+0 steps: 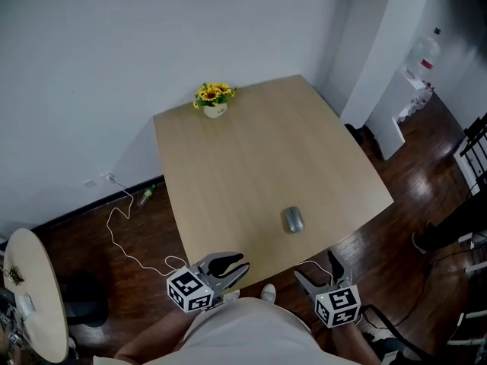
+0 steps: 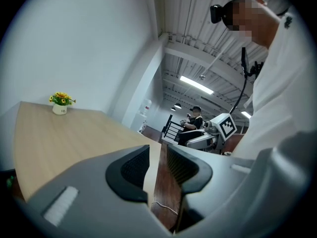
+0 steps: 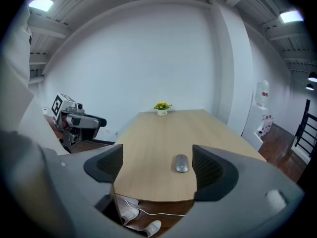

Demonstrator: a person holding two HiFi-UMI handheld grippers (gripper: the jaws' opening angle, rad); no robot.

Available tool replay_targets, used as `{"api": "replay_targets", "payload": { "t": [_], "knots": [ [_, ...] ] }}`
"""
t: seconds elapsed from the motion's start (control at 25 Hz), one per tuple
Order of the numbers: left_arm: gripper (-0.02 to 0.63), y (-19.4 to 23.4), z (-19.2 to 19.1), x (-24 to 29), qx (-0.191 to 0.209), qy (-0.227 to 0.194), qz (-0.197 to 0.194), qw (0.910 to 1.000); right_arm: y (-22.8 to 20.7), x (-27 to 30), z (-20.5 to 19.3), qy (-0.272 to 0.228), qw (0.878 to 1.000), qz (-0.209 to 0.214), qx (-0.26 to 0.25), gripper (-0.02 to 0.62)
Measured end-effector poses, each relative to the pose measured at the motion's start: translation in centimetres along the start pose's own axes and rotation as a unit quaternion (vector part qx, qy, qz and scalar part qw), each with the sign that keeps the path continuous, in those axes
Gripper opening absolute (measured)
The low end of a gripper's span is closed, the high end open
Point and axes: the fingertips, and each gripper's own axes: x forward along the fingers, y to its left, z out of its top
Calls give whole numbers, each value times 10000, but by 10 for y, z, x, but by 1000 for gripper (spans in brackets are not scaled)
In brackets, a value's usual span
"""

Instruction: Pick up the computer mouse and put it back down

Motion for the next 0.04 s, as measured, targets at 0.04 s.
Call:
{"api": "replay_targets", "payload": {
  "t": [0.04],
  "knots": [
    [92,-1,0,1,-4,6,5,10000,-1,0,-1,12,10000,7,24,443]
  ]
}}
